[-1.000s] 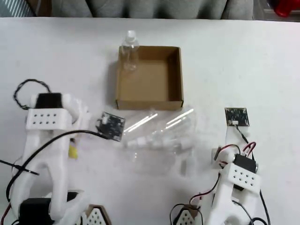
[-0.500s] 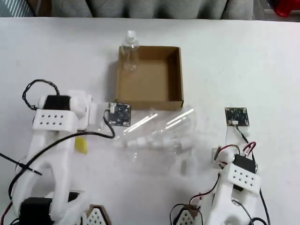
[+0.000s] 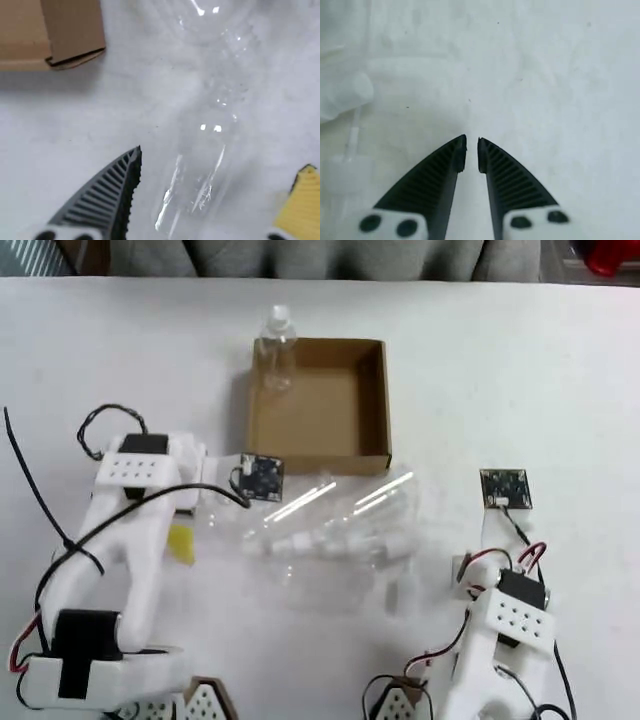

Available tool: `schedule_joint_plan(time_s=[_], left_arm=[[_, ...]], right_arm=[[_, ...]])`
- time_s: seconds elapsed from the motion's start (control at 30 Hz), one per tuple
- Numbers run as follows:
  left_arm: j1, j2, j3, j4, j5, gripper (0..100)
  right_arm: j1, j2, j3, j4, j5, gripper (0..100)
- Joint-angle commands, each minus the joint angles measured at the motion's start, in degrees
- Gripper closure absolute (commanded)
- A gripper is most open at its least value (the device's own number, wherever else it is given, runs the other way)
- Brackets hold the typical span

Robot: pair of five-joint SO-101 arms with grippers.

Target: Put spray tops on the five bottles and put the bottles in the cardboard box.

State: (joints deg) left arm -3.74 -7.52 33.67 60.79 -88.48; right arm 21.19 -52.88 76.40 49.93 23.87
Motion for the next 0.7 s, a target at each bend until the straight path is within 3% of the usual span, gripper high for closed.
schedule_joint_plan(time_s=[0.0, 0.2, 0.33, 0.67], left_arm=[[1.10, -0.22, -1.14, -1.23, 0.70, 57], [0.75, 2.33, 1.58, -6.42, 0.88, 57], [1.10, 4.62, 1.67, -8.79, 5.63, 57], [1.01, 4.97, 2.20, -8.79, 8.00, 57]], right_arm=[[0.40, -0.75, -0.44, -1.63, 0.18, 98.1], [0.40, -0.75, -0.26, -1.89, 0.18, 98.1], [0.40, -0.75, -0.26, -1.89, 0.18, 98.1], [0.40, -0.75, -0.26, -1.89, 0.18, 98.1]])
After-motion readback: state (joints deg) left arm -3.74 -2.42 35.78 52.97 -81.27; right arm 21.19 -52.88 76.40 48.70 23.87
